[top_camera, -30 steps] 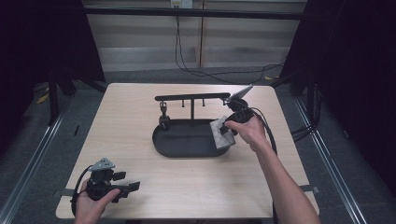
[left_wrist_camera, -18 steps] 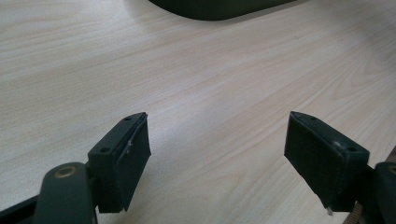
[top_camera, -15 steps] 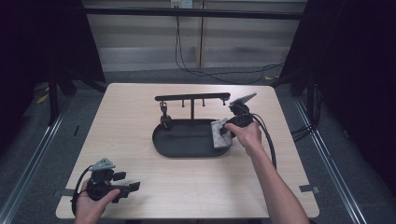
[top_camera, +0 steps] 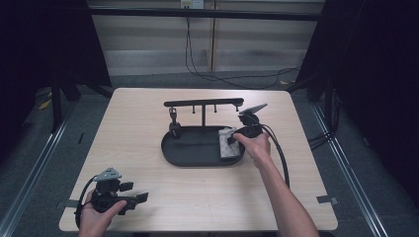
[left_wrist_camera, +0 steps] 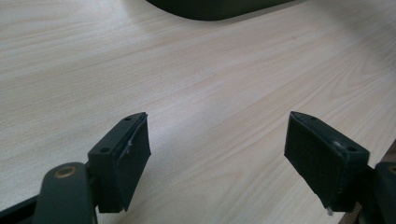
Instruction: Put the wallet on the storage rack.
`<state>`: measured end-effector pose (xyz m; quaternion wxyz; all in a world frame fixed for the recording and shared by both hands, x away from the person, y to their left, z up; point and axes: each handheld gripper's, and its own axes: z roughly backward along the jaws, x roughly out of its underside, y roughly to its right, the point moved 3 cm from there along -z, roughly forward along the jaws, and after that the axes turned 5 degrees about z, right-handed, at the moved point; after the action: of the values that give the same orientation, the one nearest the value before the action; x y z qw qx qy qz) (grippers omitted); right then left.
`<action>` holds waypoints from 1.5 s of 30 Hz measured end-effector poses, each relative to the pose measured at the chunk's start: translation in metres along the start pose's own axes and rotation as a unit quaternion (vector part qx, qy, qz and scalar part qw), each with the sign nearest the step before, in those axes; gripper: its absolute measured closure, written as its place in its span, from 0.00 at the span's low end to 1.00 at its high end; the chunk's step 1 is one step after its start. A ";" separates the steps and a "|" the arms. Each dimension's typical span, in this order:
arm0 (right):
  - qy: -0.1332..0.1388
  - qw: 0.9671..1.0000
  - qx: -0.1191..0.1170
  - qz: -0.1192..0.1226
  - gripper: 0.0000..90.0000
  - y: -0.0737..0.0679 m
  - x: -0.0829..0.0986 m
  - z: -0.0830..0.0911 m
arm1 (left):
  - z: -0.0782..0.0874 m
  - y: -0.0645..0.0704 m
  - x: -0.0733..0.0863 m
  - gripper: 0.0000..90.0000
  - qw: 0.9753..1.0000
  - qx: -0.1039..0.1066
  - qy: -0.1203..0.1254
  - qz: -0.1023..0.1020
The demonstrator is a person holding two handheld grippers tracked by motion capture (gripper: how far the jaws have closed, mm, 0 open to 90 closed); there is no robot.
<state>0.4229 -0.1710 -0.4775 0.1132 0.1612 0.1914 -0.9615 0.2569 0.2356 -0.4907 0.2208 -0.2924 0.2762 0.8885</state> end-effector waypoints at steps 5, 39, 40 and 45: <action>0.000 1.000 0.001 0.007 0.63 -0.001 0.000 -0.004 | 0.000 -0.001 0.000 0.25 1.000 0.000 0.002 -0.001; 0.073 0.997 -0.026 0.026 0.44 -0.002 0.031 0.037 | 0.000 0.001 0.000 0.27 1.000 -0.004 0.003 -0.003; 0.073 0.997 -0.027 0.026 0.43 -0.002 0.033 0.039 | 0.000 0.001 0.000 0.28 1.000 -0.005 0.003 -0.002; 0.083 0.995 -0.028 0.036 0.43 0.000 0.044 0.045 | 0.000 -0.002 0.000 0.32 1.000 -0.014 0.004 0.008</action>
<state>0.3697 -0.1957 -0.4536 0.1363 0.2445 0.2209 -0.9343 0.2582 0.2375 -0.4913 0.2085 -0.2970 0.2672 0.8927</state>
